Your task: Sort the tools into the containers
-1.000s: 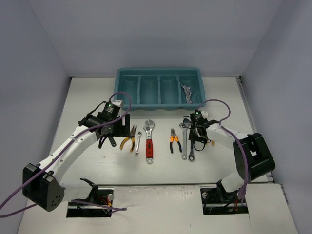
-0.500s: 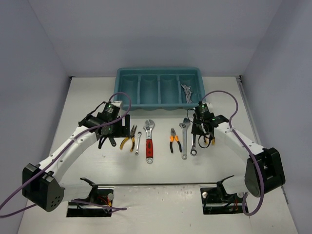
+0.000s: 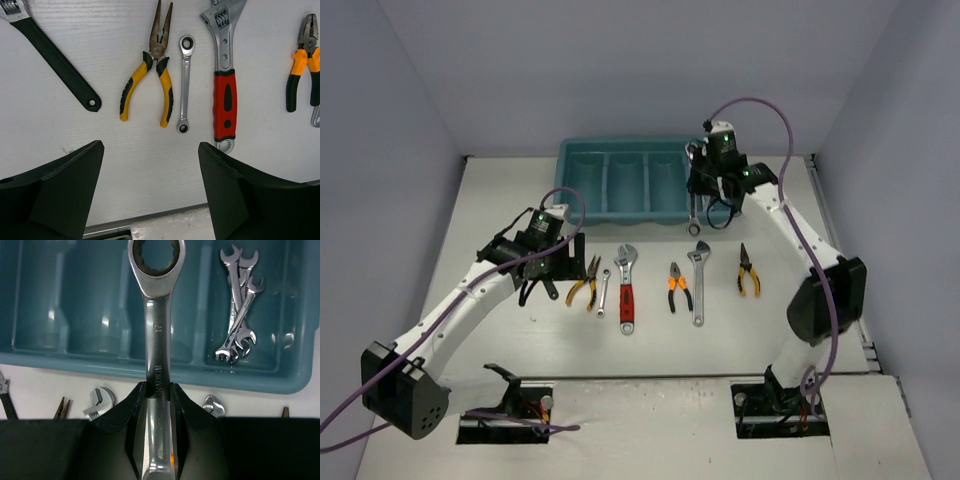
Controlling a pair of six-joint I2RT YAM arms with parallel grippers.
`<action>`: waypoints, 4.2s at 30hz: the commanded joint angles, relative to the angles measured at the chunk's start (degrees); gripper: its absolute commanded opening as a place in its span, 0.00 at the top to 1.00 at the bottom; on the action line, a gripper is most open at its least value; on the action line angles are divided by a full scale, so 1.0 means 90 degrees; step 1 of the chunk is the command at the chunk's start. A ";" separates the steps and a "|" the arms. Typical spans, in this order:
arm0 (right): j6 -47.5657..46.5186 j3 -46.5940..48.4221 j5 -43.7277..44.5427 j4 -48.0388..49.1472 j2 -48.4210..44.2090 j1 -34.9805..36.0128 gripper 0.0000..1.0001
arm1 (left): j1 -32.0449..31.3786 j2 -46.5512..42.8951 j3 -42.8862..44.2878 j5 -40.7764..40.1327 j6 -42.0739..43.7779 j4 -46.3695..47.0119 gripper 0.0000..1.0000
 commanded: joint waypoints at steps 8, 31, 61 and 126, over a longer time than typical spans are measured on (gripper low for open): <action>-0.0781 0.3993 -0.0484 0.0249 0.3014 -0.0081 1.00 | 0.0072 -0.0606 0.0251 -0.0167 -0.0046 -0.0339 0.26; -0.0729 0.4361 -0.0320 0.0590 0.4486 -0.0290 0.59 | -0.0117 -0.0364 0.0105 -0.0018 -0.0670 -0.0346 0.28; -0.0915 -0.2499 -0.0322 0.0592 -0.2901 -0.0850 0.43 | -0.1196 0.3155 0.0920 -0.0234 -0.0653 0.0929 0.64; 0.0324 -0.4173 -0.0771 0.0381 -0.4890 -0.0870 0.43 | -0.0461 0.7737 0.8539 0.0455 -0.0315 0.2806 1.00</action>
